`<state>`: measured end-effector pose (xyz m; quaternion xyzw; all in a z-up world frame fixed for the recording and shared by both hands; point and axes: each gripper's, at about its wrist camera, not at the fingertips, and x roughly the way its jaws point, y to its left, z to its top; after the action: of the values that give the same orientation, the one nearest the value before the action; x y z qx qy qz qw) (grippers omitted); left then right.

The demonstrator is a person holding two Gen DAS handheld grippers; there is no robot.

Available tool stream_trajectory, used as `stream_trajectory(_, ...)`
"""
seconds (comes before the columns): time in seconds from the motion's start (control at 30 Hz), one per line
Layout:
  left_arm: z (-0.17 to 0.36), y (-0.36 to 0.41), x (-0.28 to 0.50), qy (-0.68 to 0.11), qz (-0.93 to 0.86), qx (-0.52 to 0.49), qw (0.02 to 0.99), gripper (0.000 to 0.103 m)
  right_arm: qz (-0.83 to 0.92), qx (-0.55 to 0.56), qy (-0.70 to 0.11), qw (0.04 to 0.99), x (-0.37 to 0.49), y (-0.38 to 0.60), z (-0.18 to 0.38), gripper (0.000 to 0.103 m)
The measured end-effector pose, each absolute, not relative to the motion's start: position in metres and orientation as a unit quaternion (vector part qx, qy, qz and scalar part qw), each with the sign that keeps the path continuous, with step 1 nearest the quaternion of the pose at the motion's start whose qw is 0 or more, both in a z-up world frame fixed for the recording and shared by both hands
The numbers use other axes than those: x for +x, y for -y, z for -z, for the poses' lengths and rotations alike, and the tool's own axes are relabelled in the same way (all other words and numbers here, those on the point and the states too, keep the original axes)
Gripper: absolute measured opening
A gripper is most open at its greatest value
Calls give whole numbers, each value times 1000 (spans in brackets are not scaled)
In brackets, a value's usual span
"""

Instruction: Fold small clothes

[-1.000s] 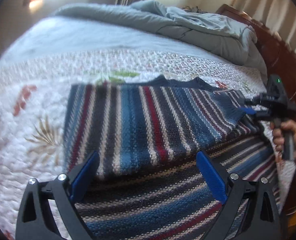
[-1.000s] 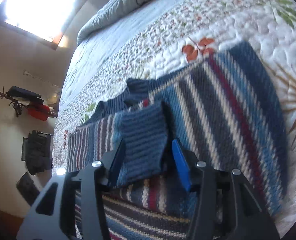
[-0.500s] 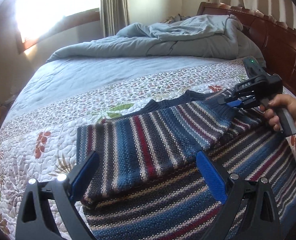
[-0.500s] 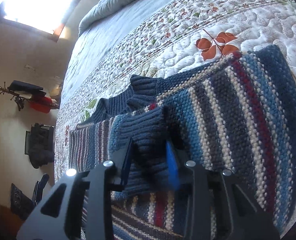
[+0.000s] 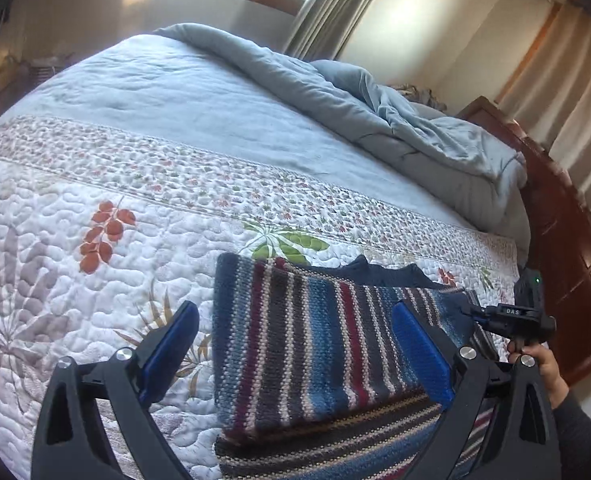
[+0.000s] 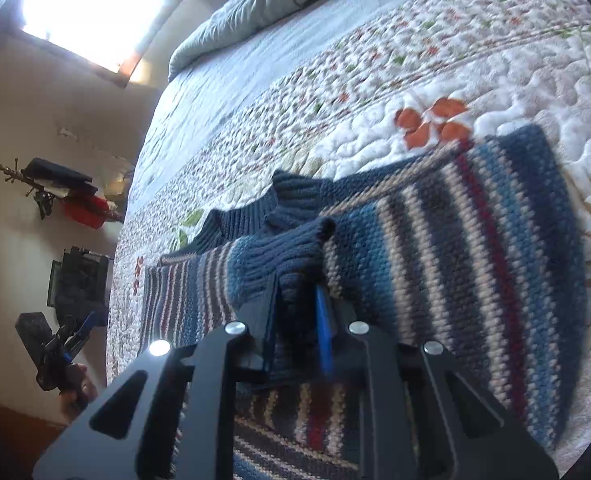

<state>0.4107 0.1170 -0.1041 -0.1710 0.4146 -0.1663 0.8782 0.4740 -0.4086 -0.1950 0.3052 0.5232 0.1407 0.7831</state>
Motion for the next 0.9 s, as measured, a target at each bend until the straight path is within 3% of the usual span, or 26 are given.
stream_trajectory(0.17, 127, -95, 413, -444, 204, -171, 856, 97, -119, 306, -537, 777, 472, 416, 210, 17)
stream_trajectory(0.2, 133, -89, 412, -450, 212, -174, 850, 97, -116, 310, -537, 776, 471, 417, 211, 25)
stream_trajectory(0.3, 152, -74, 411, -472, 229, -182, 832, 97, -120, 337, -537, 764, 465, 423, 215, 36)
stream_trajectory(0.47, 176, -63, 410, -495, 240, -176, 816, 97, -131, 352, -531, 760, 436, 427, 204, 41)
stream_trajectory(0.53, 187, -61, 412, -508, 230, -169, 813, 97, -129, 333, -535, 765, 431, 422, 207, 35)
stream_trajectory(0.6, 194, -62, 413, -514, 223, -168, 811, 97, -107, 322, -544, 767, 429, 423, 215, 7)
stream_trajectory(0.9, 195, -55, 412, -521, 214, -142, 814, 98, -112, 331, -494, 796, 445, 441, 184, 12)
